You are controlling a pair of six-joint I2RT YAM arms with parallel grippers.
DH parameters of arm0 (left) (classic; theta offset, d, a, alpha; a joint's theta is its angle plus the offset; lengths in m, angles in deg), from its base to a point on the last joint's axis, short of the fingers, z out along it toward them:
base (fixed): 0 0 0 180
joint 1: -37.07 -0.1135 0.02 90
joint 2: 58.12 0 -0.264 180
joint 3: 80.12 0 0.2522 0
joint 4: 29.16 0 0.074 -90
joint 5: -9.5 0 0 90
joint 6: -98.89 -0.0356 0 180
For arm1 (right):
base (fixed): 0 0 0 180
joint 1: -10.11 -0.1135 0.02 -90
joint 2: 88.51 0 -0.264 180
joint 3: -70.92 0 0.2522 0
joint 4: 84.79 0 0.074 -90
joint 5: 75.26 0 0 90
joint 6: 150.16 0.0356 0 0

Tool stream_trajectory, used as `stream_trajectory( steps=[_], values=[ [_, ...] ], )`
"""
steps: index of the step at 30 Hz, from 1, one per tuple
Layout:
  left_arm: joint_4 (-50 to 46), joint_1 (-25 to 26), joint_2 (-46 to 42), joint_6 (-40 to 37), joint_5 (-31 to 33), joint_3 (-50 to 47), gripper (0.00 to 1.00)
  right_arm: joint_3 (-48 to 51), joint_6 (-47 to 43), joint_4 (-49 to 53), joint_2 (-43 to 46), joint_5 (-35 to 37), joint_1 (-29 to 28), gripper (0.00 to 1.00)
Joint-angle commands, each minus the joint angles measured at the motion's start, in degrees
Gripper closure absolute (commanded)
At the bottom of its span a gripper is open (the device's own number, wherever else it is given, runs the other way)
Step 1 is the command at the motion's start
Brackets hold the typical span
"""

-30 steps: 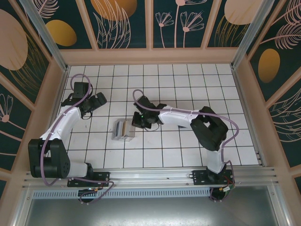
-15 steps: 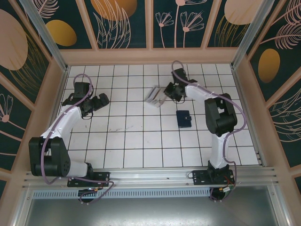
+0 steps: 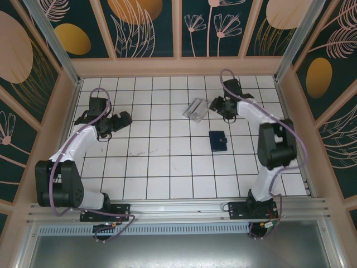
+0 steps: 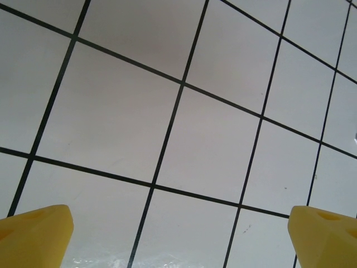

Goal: Put the credit cards into the card holder

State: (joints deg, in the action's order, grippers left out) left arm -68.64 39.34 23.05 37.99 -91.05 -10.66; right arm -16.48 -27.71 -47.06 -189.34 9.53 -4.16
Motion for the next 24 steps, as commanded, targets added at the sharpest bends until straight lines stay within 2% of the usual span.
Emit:
stream_trajectory(
  steps=[1,2,3,4,5,6,12,15,19,24],
  values=[
    [0.6,0.0,-0.6,-0.9,-2.1,-1.3,0.01,10.2,-4.0,-2.0,10.5,2.0,0.4,0.40],
    [0.8,0.0,-0.8,-0.9,-2.4,-1.3,0.01,13.7,-5.0,-3.4,12.7,0.6,0.3,0.38],
    [1.1,0.0,-0.9,-0.9,-2.7,-1.4,0.01,16.3,-6.0,-4.2,14.1,-0.9,0.1,0.31],
    [1.5,0.0,-1.0,-0.9,-3.2,-1.6,0.01,18.6,-7.3,-4.7,15.2,-1.9,-0.3,0.18],
    [2.0,0.0,-1.0,-0.8,-3.8,-1.8,0.01,20.7,-8.2,-4.9,15.9,-1.2,-0.8,0.11],
    [2.4,0.0,-1.1,-0.8,-4.3,-1.9,0.01,22.1,-8.9,-5.0,16.2,0.0,-1.3,0.11],
    [3.6,0.0,-1.0,-0.6,-6.6,-2.8,0.01,23.3,-11.6,-3.5,13.3,5.8,-2.7,0.18],
    [3.3,0.0,-0.9,-0.9,-7.3,-2.7,0.01,23.8,-13.1,-3.6,11.1,5.7,-2.8,0.18],
    [4.7,0.0,-1.5,-0.5,-9.1,-3.6,0.01,23.4,-14.0,-3.5,8.5,1.7,-4.9,0.18],
    [10.4,0.4,-2.5,2.8,-18.6,-7.2,0.01,23.4,-13.0,-6.8,6.5,-4.7,-10.3,0.28]
  ],
)
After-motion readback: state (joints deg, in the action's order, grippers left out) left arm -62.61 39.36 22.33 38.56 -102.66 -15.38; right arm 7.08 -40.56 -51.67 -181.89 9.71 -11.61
